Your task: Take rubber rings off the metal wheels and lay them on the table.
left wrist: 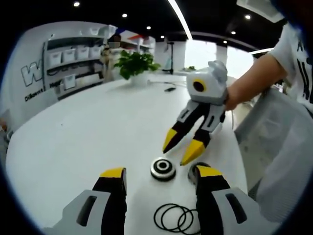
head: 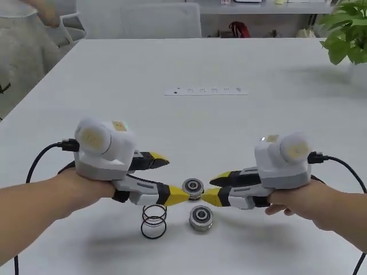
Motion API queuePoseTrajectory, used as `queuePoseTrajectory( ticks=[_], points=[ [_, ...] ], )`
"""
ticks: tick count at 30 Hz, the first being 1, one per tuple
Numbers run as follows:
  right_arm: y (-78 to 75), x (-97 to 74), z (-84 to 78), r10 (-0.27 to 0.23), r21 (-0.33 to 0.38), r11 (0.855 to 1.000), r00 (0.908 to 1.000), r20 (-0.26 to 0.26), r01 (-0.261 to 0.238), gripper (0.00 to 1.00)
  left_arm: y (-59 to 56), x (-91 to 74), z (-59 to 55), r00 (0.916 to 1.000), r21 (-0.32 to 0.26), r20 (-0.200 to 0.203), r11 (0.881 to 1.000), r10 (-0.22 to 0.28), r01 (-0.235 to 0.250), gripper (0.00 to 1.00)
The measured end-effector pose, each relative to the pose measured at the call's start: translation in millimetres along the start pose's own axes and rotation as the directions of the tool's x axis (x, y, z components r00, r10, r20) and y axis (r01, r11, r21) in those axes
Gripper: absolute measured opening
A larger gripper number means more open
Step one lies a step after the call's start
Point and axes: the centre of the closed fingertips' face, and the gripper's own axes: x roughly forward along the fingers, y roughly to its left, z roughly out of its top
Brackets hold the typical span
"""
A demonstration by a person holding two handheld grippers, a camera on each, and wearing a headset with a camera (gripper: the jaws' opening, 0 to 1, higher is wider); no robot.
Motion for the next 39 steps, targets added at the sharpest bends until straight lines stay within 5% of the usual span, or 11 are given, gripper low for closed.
queuePoseTrajectory(
  ticks=[29,34,39],
  points=[
    [0.8,9.9,-6.1,0.001,-0.02,1.0,0.9998,-0.017,-0.001,0.14,-2.5,31.7,-13.2,0.9963,0.008,-0.083,1.0,-0.024,0.024,0.25],
    [0.4,9.4,-6.1,0.001,-0.012,1.0,0.9999,-0.012,-0.001,0.14,0.7,32.2,-12.8,0.9962,0.036,-0.086,0.999,-0.006,0.01,0.2],
    [-0.1,8.7,-6.2,0.001,0.002,1.0,1.0,-0.009,-0.001,0.13,-3.6,34.9,-10.6,0.9954,0.136,-0.096,0.991,-0.005,0.018,0.15]
  ],
)
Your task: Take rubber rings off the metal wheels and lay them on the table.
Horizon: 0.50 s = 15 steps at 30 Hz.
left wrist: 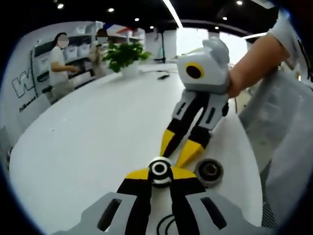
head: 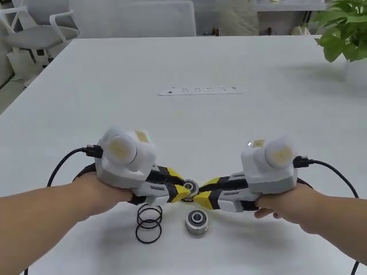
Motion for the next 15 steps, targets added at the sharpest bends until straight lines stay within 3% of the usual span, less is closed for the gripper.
queuePoseTrajectory(
  ticks=[3,9,15],
  points=[
    [-0.7,0.4,0.2,-0.002,-0.001,1.0,1.0,-0.001,0.002,0.12,1.6,1.1,-0.6,0.9999,-0.037,-0.01,0.999,0.006,-0.006,0.15],
    [-2.5,-2.1,-0.9,-0.003,0.033,0.999,1.0,0.0,0.003,0.08,2.4,1.1,-0.5,0.9997,-0.093,0.017,0.996,0.018,-0.016,0.14],
    [-4.0,-2.4,-2.0,-0.013,0.101,0.995,0.9999,0.001,0.013,0.0,1.5,1.2,-0.6,0.9992,-0.095,0.014,0.995,0.037,-0.036,0.14]
  ],
)
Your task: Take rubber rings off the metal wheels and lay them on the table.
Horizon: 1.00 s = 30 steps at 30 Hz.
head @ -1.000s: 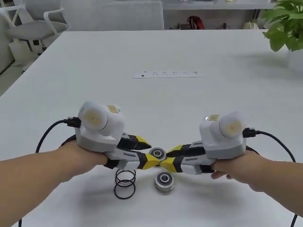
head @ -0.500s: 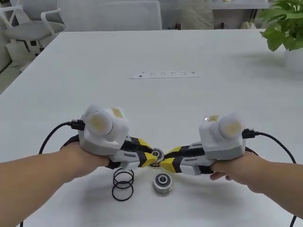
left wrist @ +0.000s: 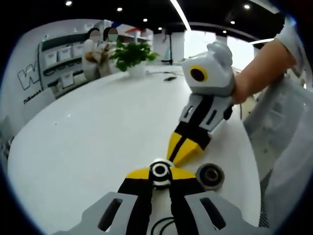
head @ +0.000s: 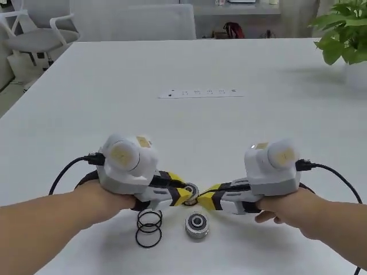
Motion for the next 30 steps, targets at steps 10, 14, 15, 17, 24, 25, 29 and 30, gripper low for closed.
queuePoseTrajectory(
  ticks=[10,14,15,17,24,25,29,30],
  points=[
    [-10.7,-4.3,2.5,-0.031,0.218,0.976,0.9982,0.052,0.019,0.0,-1.7,-0.4,-0.2,0.9998,0.006,-0.008,1.0,0.016,-0.016,0.13],
    [-15.0,-7.4,9.5,-0.039,0.255,0.967,0.9952,0.09,0.015,0.0,-5.7,0.6,0.1,1.0,0.01,-0.008,1.0,0.006,-0.006,0.12],
    [-13.8,-7.4,9.6,-0.039,0.247,0.969,0.9953,0.089,0.016,0.0,-5.5,1.0,0.3,0.9999,0.011,-0.009,1.0,0.008,-0.008,0.12],
    [-13.9,-8.5,11.1,-0.038,0.262,0.965,0.9941,0.102,0.01,0.0,-5.9,1.2,0.3,0.9998,0.016,-0.015,1.0,0.013,-0.012,0.12],
    [-10.2,-8.4,15.9,-0.016,0.27,0.963,0.9931,0.116,-0.016,0.0,-5.3,2.3,0.2,0.9985,0.04,-0.038,0.998,0.04,-0.038,0.12],
    [-10.0,-8.5,15.9,-0.014,0.275,0.961,0.9933,0.115,-0.018,0.0,-5.3,2.2,0.2,0.9985,0.039,-0.038,0.999,0.039,-0.038,0.12],
    [-7.7,-8.0,16.9,-0.011,0.263,0.965,0.9942,0.107,-0.018,0.0,-5.1,1.9,-0.3,0.9983,0.041,-0.04,0.998,0.043,-0.042,0.12],
    [-7.5,-8.0,16.9,-0.011,0.26,0.965,0.9944,0.105,-0.017,0.0,-5.1,1.8,-0.3,0.9982,0.041,-0.04,0.998,0.045,-0.043,0.12]
  ],
)
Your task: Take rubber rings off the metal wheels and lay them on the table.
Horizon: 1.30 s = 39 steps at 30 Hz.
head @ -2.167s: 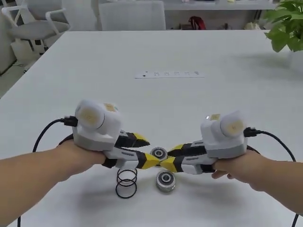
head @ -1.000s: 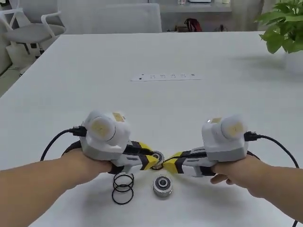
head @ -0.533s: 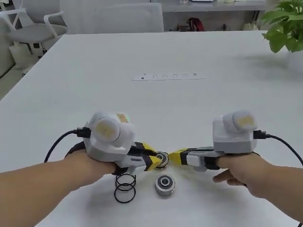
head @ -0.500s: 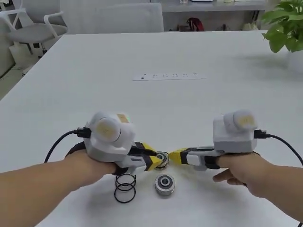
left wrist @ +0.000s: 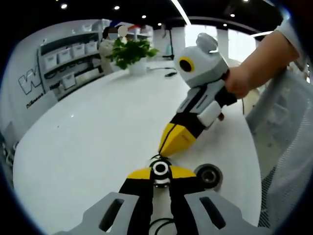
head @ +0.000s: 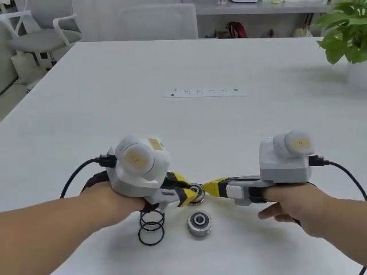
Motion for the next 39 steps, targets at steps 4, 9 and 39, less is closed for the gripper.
queuePoseTrajectory(
  ticks=[4,9,39],
  points=[
    [1.9,-0.2,-0.3,0.008,-0.006,1.0,1.0,-0.005,-0.009,0.0,-0.2,-0.1,-0.1,1.0,-0.003,0.001,1.0,0.001,-0.001,0.12],
    [7.4,0.8,-0.9,0.019,-0.058,0.998,0.9994,-0.027,-0.021,0.0,-0.4,0.3,0.3,1.0,0.003,-0.003,1.0,0.003,-0.003,0.12],
    [15.6,-5.7,0.7,0.094,-0.032,0.995,0.9955,-0.01,-0.094,0.0,-2.2,0.1,1.4,1.0,-0.011,0.009,1.0,0.0,0.0,0.12]
  ],
)
